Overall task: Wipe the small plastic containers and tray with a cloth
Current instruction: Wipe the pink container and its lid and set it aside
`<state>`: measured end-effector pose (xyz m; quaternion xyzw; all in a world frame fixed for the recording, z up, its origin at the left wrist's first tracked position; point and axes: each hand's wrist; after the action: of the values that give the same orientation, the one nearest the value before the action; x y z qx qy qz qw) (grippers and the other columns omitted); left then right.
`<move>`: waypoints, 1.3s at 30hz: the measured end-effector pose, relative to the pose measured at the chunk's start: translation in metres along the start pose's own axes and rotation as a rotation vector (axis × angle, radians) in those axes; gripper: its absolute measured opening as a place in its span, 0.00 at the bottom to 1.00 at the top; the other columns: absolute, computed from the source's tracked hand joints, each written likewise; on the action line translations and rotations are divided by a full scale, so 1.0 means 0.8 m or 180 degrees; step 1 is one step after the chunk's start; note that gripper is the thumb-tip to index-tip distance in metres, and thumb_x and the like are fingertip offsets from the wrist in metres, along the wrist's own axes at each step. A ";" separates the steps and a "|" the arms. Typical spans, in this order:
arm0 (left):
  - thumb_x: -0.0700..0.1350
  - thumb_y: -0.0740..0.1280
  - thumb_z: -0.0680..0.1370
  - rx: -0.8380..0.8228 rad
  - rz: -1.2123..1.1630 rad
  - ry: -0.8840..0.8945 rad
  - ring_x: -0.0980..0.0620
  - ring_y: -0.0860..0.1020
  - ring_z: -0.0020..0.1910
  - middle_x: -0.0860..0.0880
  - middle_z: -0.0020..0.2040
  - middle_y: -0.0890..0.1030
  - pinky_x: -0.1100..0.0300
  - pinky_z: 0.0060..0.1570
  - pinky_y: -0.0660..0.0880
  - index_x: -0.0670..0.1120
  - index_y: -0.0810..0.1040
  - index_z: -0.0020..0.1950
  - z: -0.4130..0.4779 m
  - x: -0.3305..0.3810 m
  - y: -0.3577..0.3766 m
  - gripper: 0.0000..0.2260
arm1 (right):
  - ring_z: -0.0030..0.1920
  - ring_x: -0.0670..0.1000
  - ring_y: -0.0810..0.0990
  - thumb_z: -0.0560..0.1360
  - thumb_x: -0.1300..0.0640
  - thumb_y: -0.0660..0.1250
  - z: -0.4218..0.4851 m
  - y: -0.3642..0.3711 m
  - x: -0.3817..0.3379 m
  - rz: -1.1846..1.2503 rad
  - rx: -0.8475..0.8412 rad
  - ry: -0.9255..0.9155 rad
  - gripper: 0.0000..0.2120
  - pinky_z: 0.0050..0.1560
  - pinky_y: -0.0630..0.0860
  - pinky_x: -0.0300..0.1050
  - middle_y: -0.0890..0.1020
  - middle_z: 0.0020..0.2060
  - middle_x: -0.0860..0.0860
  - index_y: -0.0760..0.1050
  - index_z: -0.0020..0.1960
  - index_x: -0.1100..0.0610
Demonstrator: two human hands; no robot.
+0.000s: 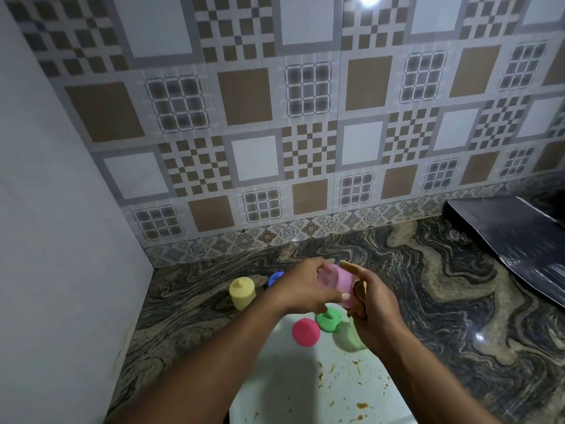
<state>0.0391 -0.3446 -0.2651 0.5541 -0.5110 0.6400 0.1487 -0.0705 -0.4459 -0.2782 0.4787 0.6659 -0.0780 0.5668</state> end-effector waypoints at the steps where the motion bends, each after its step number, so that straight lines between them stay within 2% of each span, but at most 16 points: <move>1: 0.50 0.80 0.69 0.0058 0.0069 0.0133 0.51 0.83 0.46 0.49 0.56 0.81 0.53 0.43 0.83 0.54 0.74 0.65 0.000 -0.002 0.000 0.28 | 0.35 0.53 0.79 0.79 0.59 0.59 0.002 -0.001 0.001 -0.0032 -0.0044 -0.0020 0.14 0.30 0.67 0.44 0.85 0.42 0.57 0.84 0.53 0.59; 4: 0.50 0.79 0.67 0.0302 0.0374 0.0711 0.51 0.79 0.59 0.54 0.62 0.75 0.46 0.57 0.80 0.63 0.71 0.67 0.001 -0.017 0.010 0.31 | 0.26 0.51 0.72 0.80 0.58 0.59 0.011 -0.006 0.002 0.0072 -0.0067 0.0162 0.14 0.29 0.61 0.45 0.78 0.29 0.55 0.80 0.53 0.64; 7: 0.50 0.77 0.69 0.0430 0.0296 0.1069 0.53 0.76 0.63 0.57 0.62 0.72 0.49 0.60 0.78 0.63 0.70 0.70 -0.004 -0.022 0.019 0.31 | 0.30 0.53 0.72 0.79 0.56 0.62 0.018 -0.012 -0.001 0.0166 -0.0088 0.0282 0.13 0.33 0.62 0.46 0.76 0.34 0.58 0.79 0.51 0.65; 11: 0.66 0.76 0.64 0.0686 0.0155 0.0620 0.53 0.80 0.56 0.55 0.63 0.77 0.54 0.55 0.79 0.64 0.68 0.69 -0.001 -0.017 0.019 0.36 | 0.28 0.49 0.72 0.81 0.57 0.57 0.017 -0.012 -0.008 -0.0303 -0.0233 -0.0084 0.15 0.32 0.62 0.46 0.79 0.31 0.54 0.82 0.52 0.61; 13: 0.63 0.77 0.65 0.0674 0.0144 0.0667 0.52 0.81 0.53 0.54 0.60 0.78 0.54 0.53 0.80 0.61 0.71 0.68 0.000 -0.017 0.018 0.33 | 0.29 0.48 0.72 0.81 0.57 0.55 0.017 -0.010 -0.007 -0.0576 -0.0323 -0.0359 0.16 0.30 0.62 0.45 0.80 0.35 0.54 0.82 0.55 0.57; 15: 0.55 0.78 0.70 0.0634 0.0530 0.1077 0.55 0.78 0.59 0.56 0.63 0.75 0.54 0.58 0.79 0.59 0.71 0.71 -0.004 -0.019 0.017 0.31 | 0.32 0.49 0.73 0.80 0.57 0.55 0.020 -0.012 -0.004 -0.0712 -0.0336 -0.0494 0.15 0.28 0.64 0.45 0.80 0.39 0.56 0.81 0.52 0.55; 17: 0.51 0.78 0.71 0.0622 0.0709 0.1335 0.57 0.77 0.60 0.56 0.64 0.74 0.56 0.59 0.78 0.59 0.70 0.73 -0.004 -0.026 0.016 0.33 | 0.33 0.48 0.74 0.81 0.56 0.55 0.019 -0.014 -0.004 -0.0865 -0.0353 -0.0580 0.15 0.29 0.66 0.44 0.81 0.40 0.56 0.80 0.52 0.55; 21: 0.63 0.78 0.66 0.0687 0.0218 0.0681 0.55 0.83 0.53 0.53 0.61 0.79 0.52 0.54 0.82 0.63 0.68 0.71 -0.005 -0.029 0.018 0.36 | 0.38 0.51 0.78 0.83 0.55 0.55 0.018 -0.013 -0.004 -0.0953 -0.0384 -0.0815 0.15 0.33 0.69 0.43 0.85 0.46 0.57 0.81 0.55 0.52; 23: 0.59 0.78 0.68 0.0758 0.0452 0.0837 0.54 0.82 0.51 0.53 0.58 0.80 0.50 0.52 0.81 0.58 0.70 0.69 -0.004 -0.030 0.020 0.33 | 0.39 0.50 0.78 0.83 0.55 0.54 0.018 -0.012 -0.002 -0.1032 -0.0370 -0.0807 0.16 0.31 0.68 0.42 0.85 0.47 0.56 0.82 0.56 0.50; 25: 0.54 0.77 0.71 0.0843 0.1015 0.1285 0.54 0.79 0.56 0.53 0.63 0.76 0.52 0.55 0.78 0.54 0.69 0.72 -0.008 -0.029 0.019 0.32 | 0.41 0.50 0.78 0.83 0.56 0.53 0.017 -0.011 -0.004 -0.1060 -0.0391 -0.0806 0.17 0.33 0.69 0.44 0.85 0.47 0.54 0.81 0.56 0.50; 27: 0.54 0.76 0.72 0.0949 0.1334 0.1474 0.53 0.76 0.60 0.54 0.66 0.73 0.53 0.57 0.77 0.52 0.67 0.75 -0.008 -0.033 0.017 0.34 | 0.41 0.49 0.78 0.83 0.57 0.53 0.015 -0.010 -0.008 -0.1154 -0.0396 -0.0837 0.17 0.33 0.69 0.44 0.85 0.46 0.53 0.81 0.56 0.51; 31: 0.64 0.77 0.67 0.0962 0.0618 0.0927 0.55 0.81 0.54 0.54 0.62 0.78 0.52 0.54 0.81 0.60 0.66 0.72 -0.006 -0.028 0.021 0.37 | 0.34 0.46 0.77 0.83 0.57 0.54 0.018 -0.007 -0.012 -0.1127 -0.0415 -0.0853 0.16 0.29 0.69 0.41 0.84 0.41 0.53 0.81 0.55 0.54; 33: 0.59 0.77 0.70 0.1066 0.0772 0.1080 0.54 0.81 0.53 0.52 0.60 0.79 0.51 0.53 0.80 0.56 0.70 0.71 -0.002 -0.027 0.020 0.32 | 0.34 0.47 0.75 0.83 0.57 0.54 0.021 -0.006 -0.010 -0.1169 -0.0384 -0.0864 0.16 0.28 0.67 0.41 0.83 0.42 0.54 0.81 0.56 0.53; 36: 0.50 0.75 0.74 0.1022 0.1588 0.1794 0.49 0.76 0.63 0.52 0.70 0.70 0.53 0.59 0.77 0.51 0.68 0.73 -0.005 -0.029 0.016 0.29 | 0.37 0.49 0.75 0.84 0.56 0.53 0.022 -0.007 -0.011 -0.1184 -0.0425 -0.0846 0.17 0.30 0.67 0.42 0.82 0.43 0.54 0.81 0.57 0.53; 37: 0.52 0.75 0.74 0.1031 0.1591 0.1828 0.49 0.76 0.64 0.52 0.70 0.69 0.54 0.60 0.76 0.51 0.67 0.74 -0.005 -0.032 0.015 0.30 | 0.37 0.48 0.75 0.84 0.56 0.53 0.022 -0.007 -0.012 -0.1198 -0.0449 -0.0845 0.17 0.30 0.67 0.41 0.82 0.43 0.54 0.81 0.57 0.54; 39: 0.59 0.76 0.71 0.1067 0.1100 0.1456 0.54 0.77 0.62 0.55 0.68 0.71 0.57 0.59 0.77 0.56 0.66 0.73 -0.006 -0.035 0.018 0.34 | 0.37 0.49 0.76 0.84 0.55 0.54 0.022 -0.007 -0.013 -0.1185 -0.0457 -0.0890 0.16 0.30 0.68 0.41 0.83 0.43 0.55 0.81 0.56 0.55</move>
<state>0.0349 -0.3367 -0.2955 0.3179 -0.4385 0.8388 0.0556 -0.0635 -0.4657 -0.2781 0.2908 0.6616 -0.1990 0.6619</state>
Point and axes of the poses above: each hand's wrist, its own z-axis towards the middle knuckle, its own y-axis out of the palm, x = y × z
